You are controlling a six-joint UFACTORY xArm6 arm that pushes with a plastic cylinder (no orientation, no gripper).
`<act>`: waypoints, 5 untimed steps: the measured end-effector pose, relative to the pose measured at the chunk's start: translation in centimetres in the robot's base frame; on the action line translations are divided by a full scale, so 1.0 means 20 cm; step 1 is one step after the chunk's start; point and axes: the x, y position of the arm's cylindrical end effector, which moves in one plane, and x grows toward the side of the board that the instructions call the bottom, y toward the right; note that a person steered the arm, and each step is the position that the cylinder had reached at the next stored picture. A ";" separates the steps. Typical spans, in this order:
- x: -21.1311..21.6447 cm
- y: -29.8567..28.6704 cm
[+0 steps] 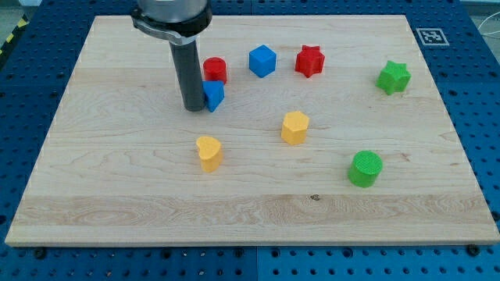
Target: Move the yellow hexagon slightly up and left
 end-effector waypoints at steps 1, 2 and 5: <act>0.02 0.00; 0.15 0.01; 0.25 0.36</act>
